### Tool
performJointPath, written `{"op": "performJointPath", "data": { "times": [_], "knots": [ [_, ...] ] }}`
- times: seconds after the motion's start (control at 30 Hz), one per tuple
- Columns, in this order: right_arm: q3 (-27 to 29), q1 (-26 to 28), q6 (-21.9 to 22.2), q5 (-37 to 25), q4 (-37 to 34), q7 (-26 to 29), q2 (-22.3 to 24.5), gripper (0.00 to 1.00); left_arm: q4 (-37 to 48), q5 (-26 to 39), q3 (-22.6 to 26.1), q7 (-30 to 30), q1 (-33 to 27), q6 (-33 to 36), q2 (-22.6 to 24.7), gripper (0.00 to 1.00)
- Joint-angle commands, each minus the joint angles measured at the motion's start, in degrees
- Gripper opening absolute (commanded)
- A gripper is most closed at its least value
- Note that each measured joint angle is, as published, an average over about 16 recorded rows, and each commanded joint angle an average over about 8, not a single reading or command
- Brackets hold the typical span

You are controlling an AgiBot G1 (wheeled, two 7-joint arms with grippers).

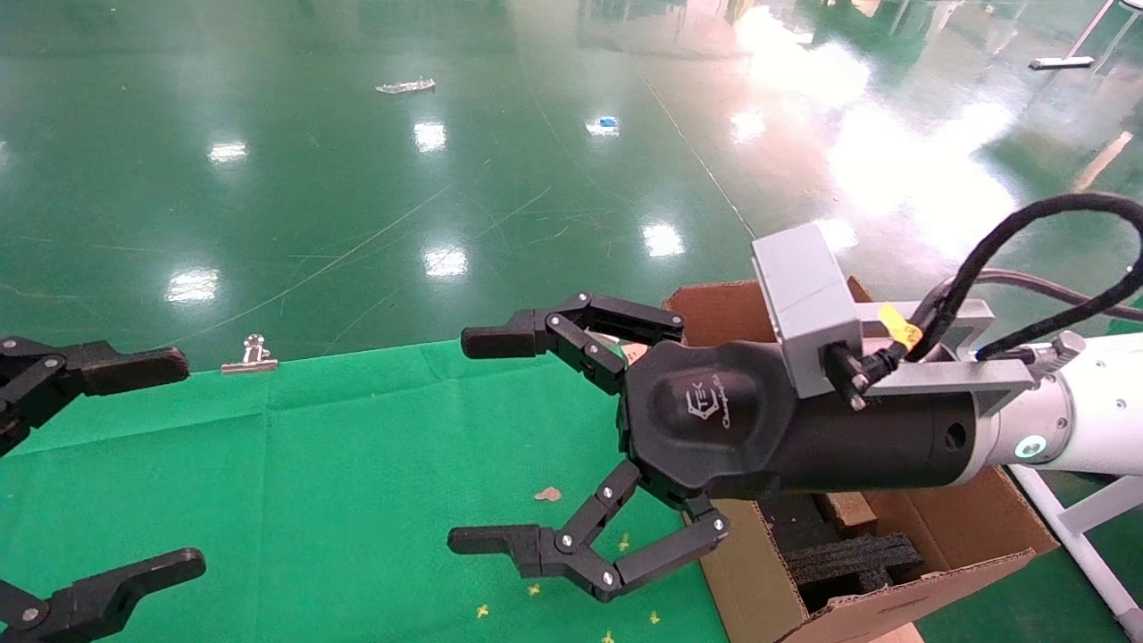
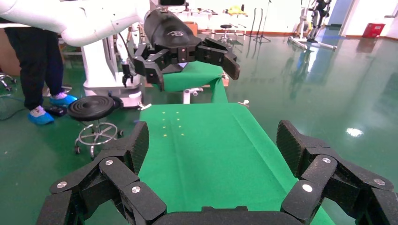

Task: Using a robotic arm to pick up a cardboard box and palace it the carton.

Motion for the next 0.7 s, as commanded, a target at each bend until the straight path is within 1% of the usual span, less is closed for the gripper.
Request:
{"op": "performJointPath", "data": {
  "times": [0.03,0.7],
  "knots": [
    [0.05,-0.04,-0.02,0.07,0.01,0.01,0.02,1.00,0.00,0.00,0.00,0.00,0.00,0.00,0.00,1.00],
    [-1.42,1.38,0.43,-0.53,-1.16,0.24,-0.08,1.00,0.00,0.00,0.00,0.00,0.00,0.01,0.00,1.00]
  ]
}}
